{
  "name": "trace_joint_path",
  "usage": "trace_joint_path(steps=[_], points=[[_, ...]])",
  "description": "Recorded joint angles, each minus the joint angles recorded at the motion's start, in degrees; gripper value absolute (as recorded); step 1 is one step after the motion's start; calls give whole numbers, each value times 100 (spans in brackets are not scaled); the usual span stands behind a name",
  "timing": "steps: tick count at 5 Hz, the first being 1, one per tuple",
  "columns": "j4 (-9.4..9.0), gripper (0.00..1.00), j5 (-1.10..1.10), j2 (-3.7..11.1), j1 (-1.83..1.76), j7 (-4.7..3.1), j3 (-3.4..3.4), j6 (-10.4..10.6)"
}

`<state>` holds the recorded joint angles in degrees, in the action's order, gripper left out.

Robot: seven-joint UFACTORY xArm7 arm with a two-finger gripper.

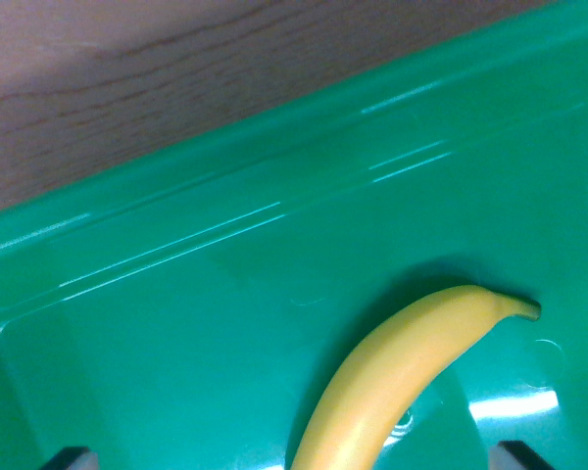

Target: Pick fruit

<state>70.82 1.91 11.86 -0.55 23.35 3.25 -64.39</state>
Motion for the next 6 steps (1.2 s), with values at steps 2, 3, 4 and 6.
trace_joint_path(steps=[2, 3, 4, 6], points=[[-198, 0, -25, 102, 24, 197, 18, 267], [-393, 0, -50, 203, 48, 392, 36, 532], [-393, 0, -50, 203, 48, 392, 36, 532], [-578, 0, -74, 298, 71, 575, 53, 781]])
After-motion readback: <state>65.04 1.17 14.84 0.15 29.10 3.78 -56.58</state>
